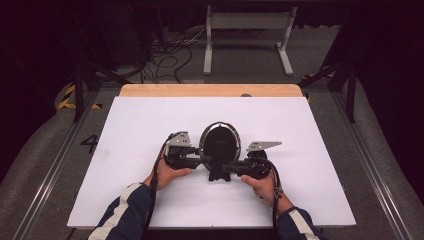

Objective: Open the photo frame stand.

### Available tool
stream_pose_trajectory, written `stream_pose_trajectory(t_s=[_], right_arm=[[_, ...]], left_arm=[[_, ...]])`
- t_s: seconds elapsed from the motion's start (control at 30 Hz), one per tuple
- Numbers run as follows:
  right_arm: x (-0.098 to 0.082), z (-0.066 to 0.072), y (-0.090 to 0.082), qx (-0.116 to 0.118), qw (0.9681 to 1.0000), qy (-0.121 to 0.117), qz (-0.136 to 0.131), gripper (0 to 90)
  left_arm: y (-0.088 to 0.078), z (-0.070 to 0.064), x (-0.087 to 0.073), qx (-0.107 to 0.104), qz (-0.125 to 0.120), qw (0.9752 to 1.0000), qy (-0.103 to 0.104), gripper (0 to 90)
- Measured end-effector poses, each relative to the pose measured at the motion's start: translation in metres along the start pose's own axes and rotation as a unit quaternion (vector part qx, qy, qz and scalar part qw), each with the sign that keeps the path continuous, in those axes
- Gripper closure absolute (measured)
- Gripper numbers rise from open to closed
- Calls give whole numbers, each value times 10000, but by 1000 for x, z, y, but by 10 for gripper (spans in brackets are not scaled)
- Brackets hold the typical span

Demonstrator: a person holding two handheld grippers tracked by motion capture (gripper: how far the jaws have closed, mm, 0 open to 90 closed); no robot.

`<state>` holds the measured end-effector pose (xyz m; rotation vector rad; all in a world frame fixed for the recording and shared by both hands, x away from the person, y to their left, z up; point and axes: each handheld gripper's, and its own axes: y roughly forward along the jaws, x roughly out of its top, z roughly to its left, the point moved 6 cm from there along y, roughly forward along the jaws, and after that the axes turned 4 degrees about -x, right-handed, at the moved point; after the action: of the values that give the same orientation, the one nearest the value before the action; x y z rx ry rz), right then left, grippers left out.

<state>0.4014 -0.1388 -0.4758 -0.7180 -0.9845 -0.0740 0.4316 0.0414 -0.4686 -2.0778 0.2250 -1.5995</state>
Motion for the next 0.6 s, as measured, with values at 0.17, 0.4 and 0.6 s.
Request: stream_pose_trajectory(t_s=[0.17, 0.4, 0.6], right_arm=[[2, 1, -3, 9, 10000, -50, -73, 768], [6, 5, -5, 7, 9998, -132, -123, 762], [6, 7, -5, -5, 9998, -176, -107, 760]], left_arm=[[-2, -1, 4, 316, -66, 9992, 219, 656], [-6, -1, 6, 682, -75, 9964, 493, 706], [-8, 1, 7, 926, -63, 9936, 648, 720]])
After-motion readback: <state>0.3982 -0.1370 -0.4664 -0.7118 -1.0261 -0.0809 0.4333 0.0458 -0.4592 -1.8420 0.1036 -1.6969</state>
